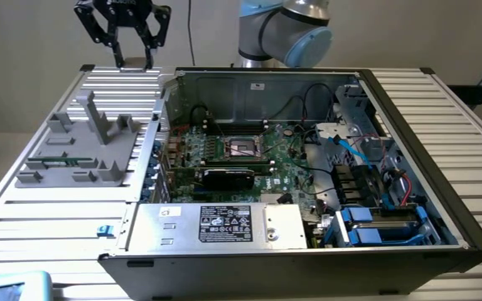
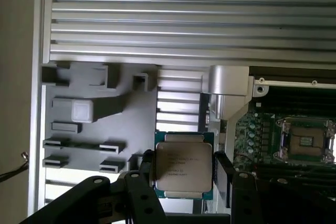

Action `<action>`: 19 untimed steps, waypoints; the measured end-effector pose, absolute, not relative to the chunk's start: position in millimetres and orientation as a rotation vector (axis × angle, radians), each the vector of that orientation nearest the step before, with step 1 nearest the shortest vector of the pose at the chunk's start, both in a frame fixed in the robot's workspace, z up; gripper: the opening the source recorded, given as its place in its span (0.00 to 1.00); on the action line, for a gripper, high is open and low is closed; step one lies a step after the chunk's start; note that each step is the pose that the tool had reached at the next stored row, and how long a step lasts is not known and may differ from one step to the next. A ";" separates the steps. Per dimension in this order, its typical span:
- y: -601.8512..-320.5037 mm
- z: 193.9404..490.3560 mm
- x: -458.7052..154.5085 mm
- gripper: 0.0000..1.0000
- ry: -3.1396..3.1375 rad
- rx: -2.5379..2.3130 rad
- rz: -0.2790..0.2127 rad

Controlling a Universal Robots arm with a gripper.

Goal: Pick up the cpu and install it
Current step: 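Pick up the cpu and move it towards the insertion slot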

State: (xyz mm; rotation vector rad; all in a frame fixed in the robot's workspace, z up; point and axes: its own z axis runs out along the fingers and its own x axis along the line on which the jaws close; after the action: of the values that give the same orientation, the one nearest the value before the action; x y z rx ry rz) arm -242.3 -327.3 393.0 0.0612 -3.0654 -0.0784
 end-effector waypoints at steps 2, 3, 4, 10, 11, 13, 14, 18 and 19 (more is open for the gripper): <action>-327.3 393.0 -237.1 0.55 -3.078 0.062 -0.078; -327.3 393.0 -234.4 0.55 -3.083 0.062 -0.078; -327.3 393.0 -231.0 0.55 -3.088 0.063 -0.078; -327.3 393.0 -207.7 0.55 -3.100 0.063 -0.077; -327.3 393.0 -203.5 0.55 -3.102 0.063 -0.076; -327.3 392.9 -194.8 0.55 -3.104 0.063 -0.076; -327.3 393.0 -190.5 0.55 -3.105 0.064 -0.075; -327.3 392.9 -172.9 0.55 -3.109 0.064 -0.074; -327.3 393.0 -168.4 0.55 -3.110 0.064 -0.074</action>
State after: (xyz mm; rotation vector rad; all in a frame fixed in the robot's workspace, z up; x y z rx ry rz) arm -168.4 -327.3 393.0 0.0638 -3.1096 -0.0741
